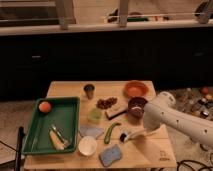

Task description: Wipe table surface with brush

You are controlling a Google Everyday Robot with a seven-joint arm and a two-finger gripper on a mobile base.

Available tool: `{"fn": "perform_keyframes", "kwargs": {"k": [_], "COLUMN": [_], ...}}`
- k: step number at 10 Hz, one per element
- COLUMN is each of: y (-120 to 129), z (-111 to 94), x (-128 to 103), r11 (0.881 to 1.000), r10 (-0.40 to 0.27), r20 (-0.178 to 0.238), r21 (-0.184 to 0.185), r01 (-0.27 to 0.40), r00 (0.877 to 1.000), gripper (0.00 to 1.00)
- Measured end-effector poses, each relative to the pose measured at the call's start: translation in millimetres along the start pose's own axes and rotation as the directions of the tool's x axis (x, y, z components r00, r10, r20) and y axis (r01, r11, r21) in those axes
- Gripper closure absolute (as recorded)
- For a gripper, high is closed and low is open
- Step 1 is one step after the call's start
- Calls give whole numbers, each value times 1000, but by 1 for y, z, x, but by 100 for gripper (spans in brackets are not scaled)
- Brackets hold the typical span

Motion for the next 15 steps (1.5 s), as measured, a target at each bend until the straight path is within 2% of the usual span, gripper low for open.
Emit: {"fn": "perform_keyframes", "kwargs": {"k": [2, 4, 8, 11, 13, 15], "y": [9, 21, 35, 22, 9, -1], "z": [3, 1, -13, -15, -13, -9], "x": [-7, 1, 45, 59, 56, 34], "r11": [1000, 1000, 997, 993, 994, 998], "r10": [-25, -16, 71, 116, 110, 61], "r20": [17, 7, -79, -98, -92, -67], "r21": [-17, -26, -16, 17, 29, 24], "r01": [25, 16, -73, -115, -107, -59], "r00": [1000, 1000, 994, 988, 990, 996], "gripper": [100, 100, 100, 100, 100, 100]}}
